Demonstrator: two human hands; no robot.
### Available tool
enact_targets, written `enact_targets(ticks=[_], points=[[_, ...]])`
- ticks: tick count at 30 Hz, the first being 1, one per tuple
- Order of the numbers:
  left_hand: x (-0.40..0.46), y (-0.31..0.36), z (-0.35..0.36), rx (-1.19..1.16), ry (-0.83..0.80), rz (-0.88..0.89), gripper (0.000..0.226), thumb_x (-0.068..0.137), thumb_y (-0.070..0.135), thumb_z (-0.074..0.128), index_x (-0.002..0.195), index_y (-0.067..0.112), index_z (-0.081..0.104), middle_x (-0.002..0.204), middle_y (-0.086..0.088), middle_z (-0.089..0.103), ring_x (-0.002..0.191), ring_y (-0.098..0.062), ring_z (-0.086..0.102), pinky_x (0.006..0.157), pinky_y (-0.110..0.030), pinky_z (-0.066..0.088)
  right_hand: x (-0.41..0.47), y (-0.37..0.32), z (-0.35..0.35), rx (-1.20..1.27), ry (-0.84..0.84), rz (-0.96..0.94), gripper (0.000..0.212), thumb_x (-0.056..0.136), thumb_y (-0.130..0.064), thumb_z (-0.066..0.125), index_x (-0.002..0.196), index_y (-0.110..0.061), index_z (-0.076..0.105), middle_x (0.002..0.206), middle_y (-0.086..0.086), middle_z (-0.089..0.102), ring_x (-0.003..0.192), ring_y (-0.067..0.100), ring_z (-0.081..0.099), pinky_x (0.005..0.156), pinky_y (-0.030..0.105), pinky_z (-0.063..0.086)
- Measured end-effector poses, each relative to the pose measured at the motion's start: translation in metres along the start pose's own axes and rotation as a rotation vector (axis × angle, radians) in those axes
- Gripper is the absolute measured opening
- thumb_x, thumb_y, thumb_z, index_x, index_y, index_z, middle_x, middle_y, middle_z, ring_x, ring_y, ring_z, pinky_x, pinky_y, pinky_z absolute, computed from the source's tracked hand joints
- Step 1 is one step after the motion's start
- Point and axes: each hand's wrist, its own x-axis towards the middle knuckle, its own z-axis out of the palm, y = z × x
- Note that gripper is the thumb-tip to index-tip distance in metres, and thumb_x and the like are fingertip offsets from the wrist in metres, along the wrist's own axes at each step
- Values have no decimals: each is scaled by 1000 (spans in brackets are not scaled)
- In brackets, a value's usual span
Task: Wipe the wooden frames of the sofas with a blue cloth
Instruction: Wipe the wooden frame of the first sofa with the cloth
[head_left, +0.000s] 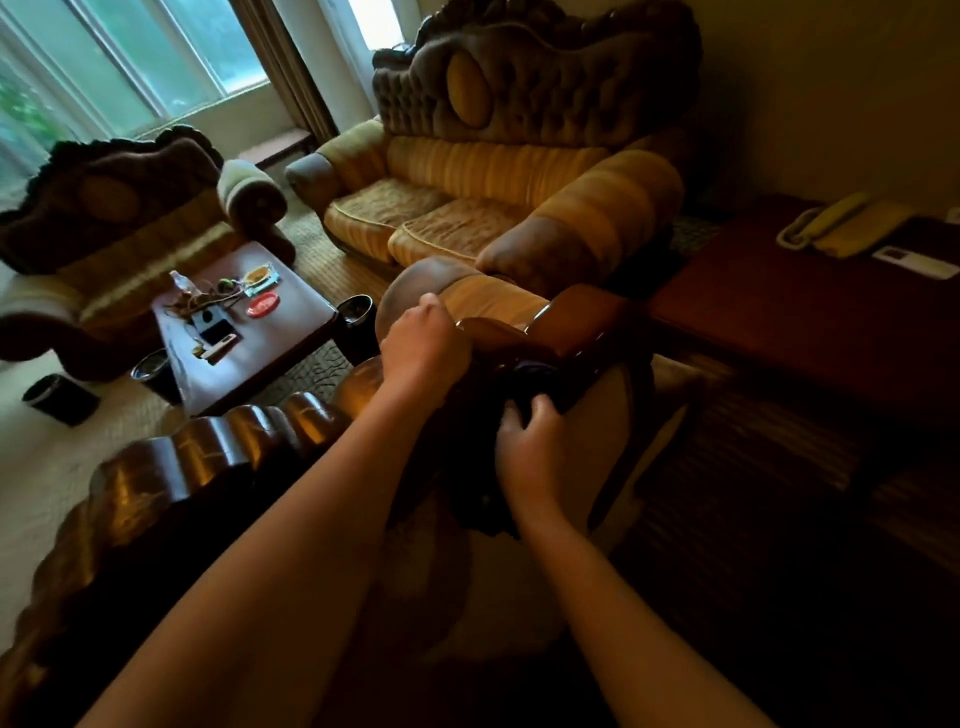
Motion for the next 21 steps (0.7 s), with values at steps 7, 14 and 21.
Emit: enact_targets(ticks=[7,14,21], points=[[-5,-12,-29,-42,33,-227,37,86,15,48,123,9,50,118,-16,58,113,-35,52,101,-56,36,-19,-7,-1,-71,-252,-644,37,97,-10,47,134,-12,51,143,5,45,135,16,38,113,30,30],[-32,-57,-66,119,4,-373,29,88,21,50,113,8,54,112,-13,58,105,-32,54,96,-47,43,35,-73,4,-477,-652,-718,26,92,-28,43,99,-20,66,91,-3,65,89,16,58,83,35,42],[-56,-56,-49,224,176,-272,19,91,22,46,100,9,56,95,-12,62,96,-32,59,102,-50,33,48,-79,2,-551,-629,-662,26,96,-27,40,100,-14,62,91,6,66,86,21,60,78,36,47]])
